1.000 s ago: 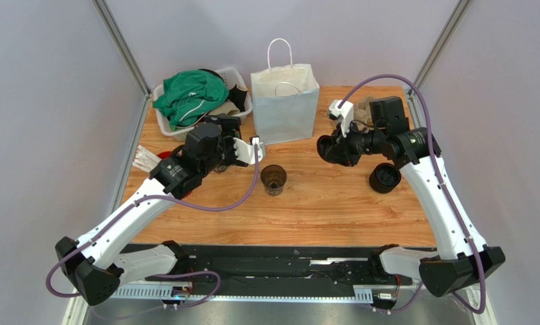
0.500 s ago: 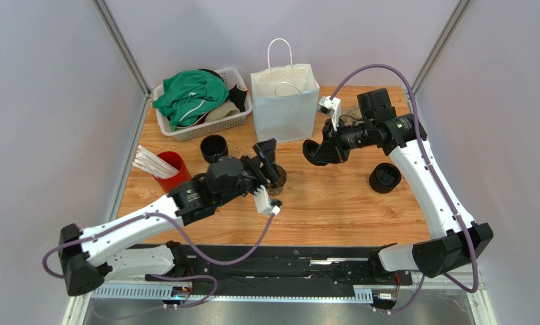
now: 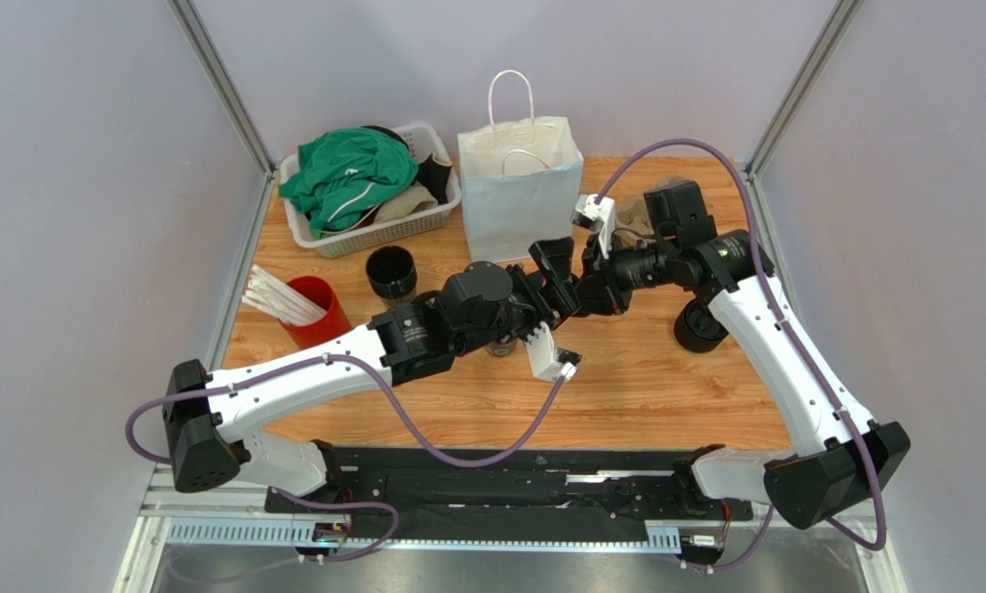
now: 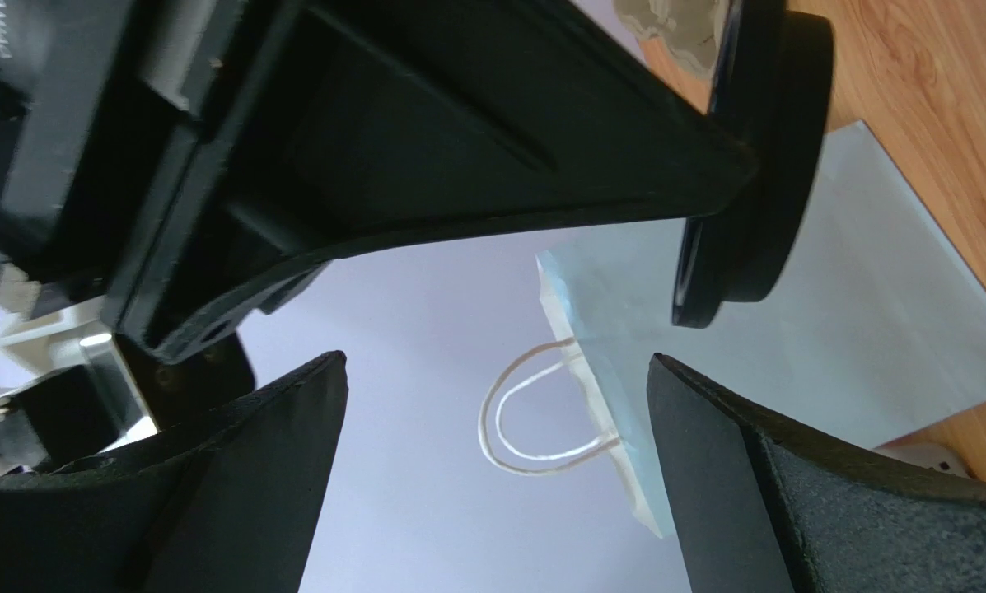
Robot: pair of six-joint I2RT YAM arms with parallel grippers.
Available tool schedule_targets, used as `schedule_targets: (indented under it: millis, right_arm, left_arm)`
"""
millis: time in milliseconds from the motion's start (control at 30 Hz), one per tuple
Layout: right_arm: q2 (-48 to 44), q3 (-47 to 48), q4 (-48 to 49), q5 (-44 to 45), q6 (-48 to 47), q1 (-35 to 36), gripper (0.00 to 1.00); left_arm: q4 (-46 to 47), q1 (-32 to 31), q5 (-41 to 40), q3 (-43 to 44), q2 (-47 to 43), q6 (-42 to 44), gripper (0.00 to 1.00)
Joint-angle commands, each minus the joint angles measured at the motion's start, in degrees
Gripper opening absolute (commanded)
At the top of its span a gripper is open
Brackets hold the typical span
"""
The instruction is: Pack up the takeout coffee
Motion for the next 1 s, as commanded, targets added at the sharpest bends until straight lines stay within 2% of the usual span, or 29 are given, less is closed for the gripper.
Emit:
schedule_targets:
  millis: [0, 133, 233, 533, 800, 967]
  right_arm:
    - [-3.2, -2.3, 4.7, 0.7, 0.4, 0.2, 0.11]
    - [-5.6, -4.5, 7.1, 3.1, -0.6, 0.2, 0.10]
    - [-6.5, -6.0, 7.5, 3.2, -1.1, 0.1, 0.10]
    - [-9.0, -8.5, 8.2, 3.4, -1.4, 0.0, 0.09]
    - [-9.2, -8.2, 7.4, -0.6, -1.5, 0.1, 0.09]
    - [-9.2, -7.4, 5.9, -4.8, -1.5, 0.1, 0.09]
  left_arm:
    - [-2.5, -1.4, 2.1, 2.2, 1.4, -4.9, 0.99]
    - [-13.1, -2.3, 4.9, 9.7, 2.6, -19.8, 0.97]
    - [-16.0, -2.7, 6.2, 11.1, 2.6, -22.8, 0.97]
    - [-21.3, -3.1, 7.8, 10.4, 2.7, -21.8, 0.96]
    - [-17.2, -3.9, 6.8, 8.0, 3.1, -20.4, 0.94]
    - [-16.3, -4.5, 6.4, 6.9, 3.4, -19.5, 0.86]
